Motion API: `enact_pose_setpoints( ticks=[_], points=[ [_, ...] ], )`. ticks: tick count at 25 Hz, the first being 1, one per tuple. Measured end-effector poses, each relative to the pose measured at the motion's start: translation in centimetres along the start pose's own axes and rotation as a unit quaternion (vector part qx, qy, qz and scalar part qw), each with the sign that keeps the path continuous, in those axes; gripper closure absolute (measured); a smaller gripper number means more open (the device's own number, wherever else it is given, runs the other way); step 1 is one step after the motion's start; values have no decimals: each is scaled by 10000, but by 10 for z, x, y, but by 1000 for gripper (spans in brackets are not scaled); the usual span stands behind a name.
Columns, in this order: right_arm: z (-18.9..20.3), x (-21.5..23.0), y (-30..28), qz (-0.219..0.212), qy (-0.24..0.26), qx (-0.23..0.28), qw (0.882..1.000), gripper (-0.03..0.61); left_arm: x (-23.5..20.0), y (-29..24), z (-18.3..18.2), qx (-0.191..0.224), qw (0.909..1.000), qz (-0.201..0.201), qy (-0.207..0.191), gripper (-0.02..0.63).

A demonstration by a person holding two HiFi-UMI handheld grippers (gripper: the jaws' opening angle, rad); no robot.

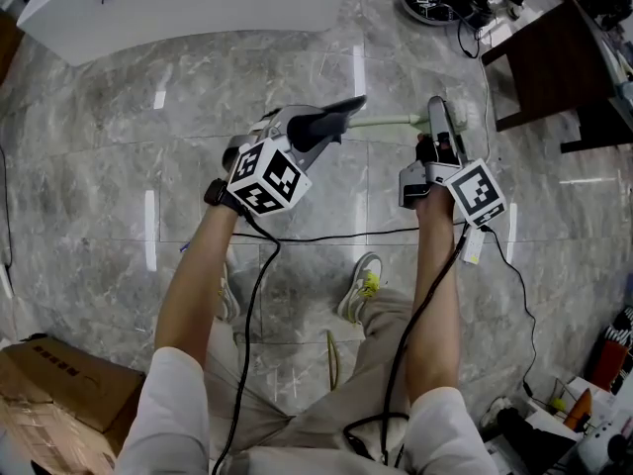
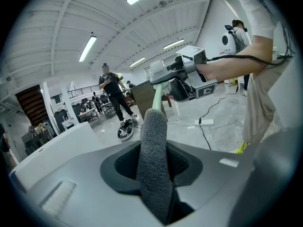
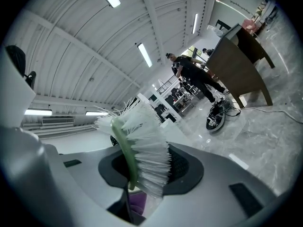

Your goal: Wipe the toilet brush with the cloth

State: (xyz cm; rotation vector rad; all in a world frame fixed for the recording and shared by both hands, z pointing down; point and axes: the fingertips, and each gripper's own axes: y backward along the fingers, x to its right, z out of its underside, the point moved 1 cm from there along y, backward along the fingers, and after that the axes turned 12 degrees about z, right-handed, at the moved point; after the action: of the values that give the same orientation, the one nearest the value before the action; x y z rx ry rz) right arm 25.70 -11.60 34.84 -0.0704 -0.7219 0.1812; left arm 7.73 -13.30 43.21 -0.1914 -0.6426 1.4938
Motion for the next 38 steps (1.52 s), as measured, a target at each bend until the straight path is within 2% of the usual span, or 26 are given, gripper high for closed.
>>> enact_pose_setpoints(
  ticks=[13,16,23,29,31,34,38],
  points=[
    [-4,17,-2,58,-311,-78,9995,437,-2,1,7,-32,10000,11,-20,491],
    [0,25,-1,97,-505,-187,9985,437,1,3,10,-65,10000,45,23,487],
    [-13,28,1,137,-591,-118,9981,439,-3,3,4,33,9999,115,98,479],
    [-8,35,1,179,-772,-202,9967,439,0,9,14,-63,9997,142,185,471],
    [-7,38,4,253,-854,-242,9957,439,1,10,15,-80,9997,122,214,469],
    [-11,45,9,584,-1083,-296,9920,439,-4,8,11,-36,9998,60,175,468],
    [-21,46,6,426,-956,-229,9942,439,-7,10,8,-15,9998,41,184,463]
  ],
)
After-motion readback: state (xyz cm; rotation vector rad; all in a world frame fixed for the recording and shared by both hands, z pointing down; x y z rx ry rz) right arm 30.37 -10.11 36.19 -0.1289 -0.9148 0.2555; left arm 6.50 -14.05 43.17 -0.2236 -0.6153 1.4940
